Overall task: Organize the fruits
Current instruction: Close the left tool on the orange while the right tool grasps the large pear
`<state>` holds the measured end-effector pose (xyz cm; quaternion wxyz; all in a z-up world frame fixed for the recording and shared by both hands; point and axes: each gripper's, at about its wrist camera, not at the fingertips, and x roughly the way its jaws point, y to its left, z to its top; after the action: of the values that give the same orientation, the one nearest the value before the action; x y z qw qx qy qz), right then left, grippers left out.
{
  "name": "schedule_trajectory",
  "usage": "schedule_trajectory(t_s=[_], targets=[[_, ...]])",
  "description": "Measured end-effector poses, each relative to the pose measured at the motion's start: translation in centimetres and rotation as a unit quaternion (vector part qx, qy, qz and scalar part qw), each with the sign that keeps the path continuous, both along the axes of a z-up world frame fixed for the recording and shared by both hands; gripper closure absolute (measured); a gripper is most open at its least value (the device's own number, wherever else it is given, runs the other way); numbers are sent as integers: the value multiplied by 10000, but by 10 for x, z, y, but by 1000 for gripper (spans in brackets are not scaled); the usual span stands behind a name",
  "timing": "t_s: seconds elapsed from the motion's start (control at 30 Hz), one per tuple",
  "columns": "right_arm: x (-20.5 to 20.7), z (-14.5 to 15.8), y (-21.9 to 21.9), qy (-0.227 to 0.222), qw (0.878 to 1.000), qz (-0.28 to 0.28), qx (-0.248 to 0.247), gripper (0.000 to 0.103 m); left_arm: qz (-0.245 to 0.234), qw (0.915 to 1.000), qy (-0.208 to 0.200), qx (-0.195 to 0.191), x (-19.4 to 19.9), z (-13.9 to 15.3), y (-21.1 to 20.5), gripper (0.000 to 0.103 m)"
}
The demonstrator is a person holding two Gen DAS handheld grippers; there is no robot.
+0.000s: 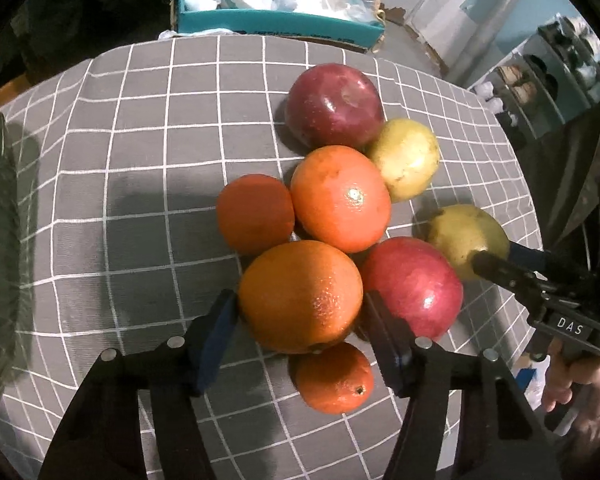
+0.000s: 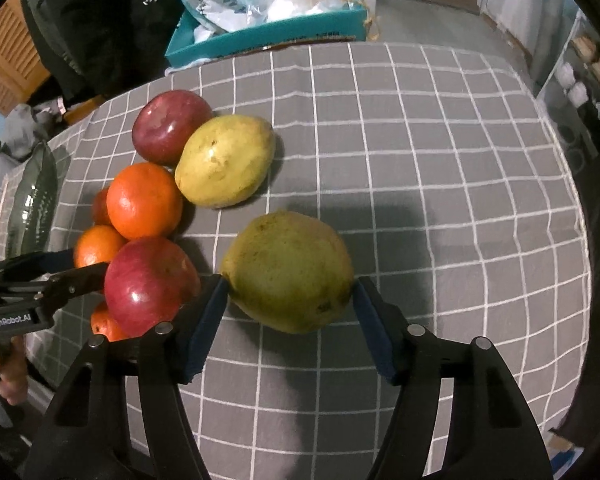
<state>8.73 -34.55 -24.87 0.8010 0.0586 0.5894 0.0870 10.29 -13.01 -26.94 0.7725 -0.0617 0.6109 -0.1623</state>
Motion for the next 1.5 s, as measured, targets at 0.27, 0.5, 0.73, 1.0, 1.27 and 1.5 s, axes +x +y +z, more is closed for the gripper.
schedule_trajectory(t_s=[0.27,0.5,0.73,1.0,1.27,1.5], targets=[[5,-9,7,117,9999,63,63,29,114,9978,-207,622,-6,12,16,39],[10,-23,15,304,9992,94,225,29,274,9978,-176,582,-1,6,30,37],[10,-26,17,349,9989,44,317,31,296,9984,18,471,2,-10,27,36],[9,-22,25,155,9998,86,14,31,295,9987,-58,422,5,-11,29,37],[9,-6,25,-225,9995,-1,-204,31,224,9978,-323,533,-1,4,25,38],[5,17,30,-648,9969,-25,-445,32,321,9960,-651,517,-3,30,32,38]])
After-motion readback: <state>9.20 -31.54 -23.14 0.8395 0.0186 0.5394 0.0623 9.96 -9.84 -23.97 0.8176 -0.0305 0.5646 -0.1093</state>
